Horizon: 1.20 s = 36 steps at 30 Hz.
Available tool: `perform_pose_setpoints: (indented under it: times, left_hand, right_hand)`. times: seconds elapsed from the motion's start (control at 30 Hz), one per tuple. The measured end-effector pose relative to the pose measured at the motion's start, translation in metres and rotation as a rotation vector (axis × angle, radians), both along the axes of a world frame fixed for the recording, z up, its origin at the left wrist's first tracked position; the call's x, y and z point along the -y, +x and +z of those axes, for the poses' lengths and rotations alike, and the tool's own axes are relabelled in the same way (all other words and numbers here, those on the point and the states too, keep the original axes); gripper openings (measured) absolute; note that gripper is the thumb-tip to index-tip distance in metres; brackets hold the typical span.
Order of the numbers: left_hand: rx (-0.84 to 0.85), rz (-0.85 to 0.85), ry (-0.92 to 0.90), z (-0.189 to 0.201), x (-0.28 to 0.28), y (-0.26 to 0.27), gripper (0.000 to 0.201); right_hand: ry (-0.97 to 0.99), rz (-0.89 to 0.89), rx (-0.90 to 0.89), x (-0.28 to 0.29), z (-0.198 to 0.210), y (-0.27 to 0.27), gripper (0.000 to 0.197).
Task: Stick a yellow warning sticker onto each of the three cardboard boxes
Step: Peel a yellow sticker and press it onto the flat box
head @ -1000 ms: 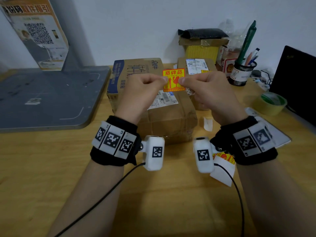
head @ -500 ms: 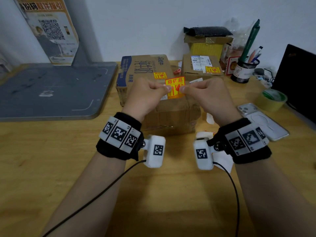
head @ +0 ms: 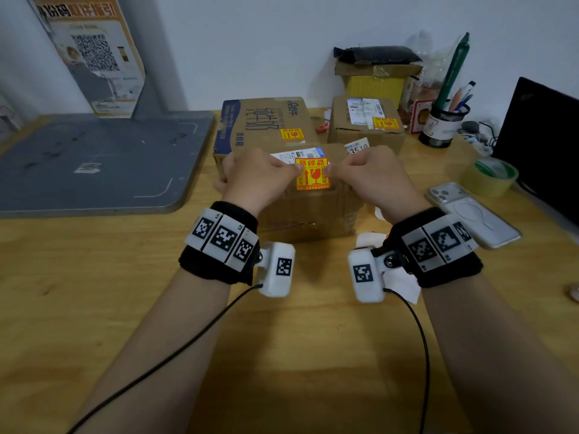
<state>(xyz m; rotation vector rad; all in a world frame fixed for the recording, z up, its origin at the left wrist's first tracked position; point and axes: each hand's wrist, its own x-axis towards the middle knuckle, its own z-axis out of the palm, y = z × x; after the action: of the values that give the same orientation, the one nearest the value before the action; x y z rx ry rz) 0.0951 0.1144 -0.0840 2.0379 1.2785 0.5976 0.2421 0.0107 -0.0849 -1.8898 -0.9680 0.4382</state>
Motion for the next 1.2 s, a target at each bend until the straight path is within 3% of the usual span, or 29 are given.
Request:
perform_pose_setpoints:
  times: [0.07, 0.23, 0.4, 0.97, 1.2]
  left_hand:
    - [-0.005, -0.010, -0.011, -0.002, -0.001, 0.001, 0.049]
    - [-0.111, 0.022, 0.028, 0.000, 0.003, 0.004, 0.033]
    - [-0.167, 0.035, 0.050, -0.001, 0.000, 0.007, 0.034]
    - [-0.156, 0.077, 0.186, -0.009, 0.007, 0.008, 0.021]
    - [-0.163, 0.087, 0.223, -0.011, 0.010, 0.008, 0.024]
  right_hand:
    - [-0.018, 0.004, 0.016, -0.002, -0.001, 0.000, 0.017]
    - [-0.079, -0.036, 0.044, -0.008, -0.004, 0.005, 0.021]
    - [-0.090, -0.032, 0.035, -0.010, -0.009, 0.005, 0.020]
    - [-0.058, -0.035, 0.163, -0.008, -0.019, 0.005, 0.020]
    - [-0.058, -0.049, 0.181, -0.007, -0.023, 0.006, 0.023]
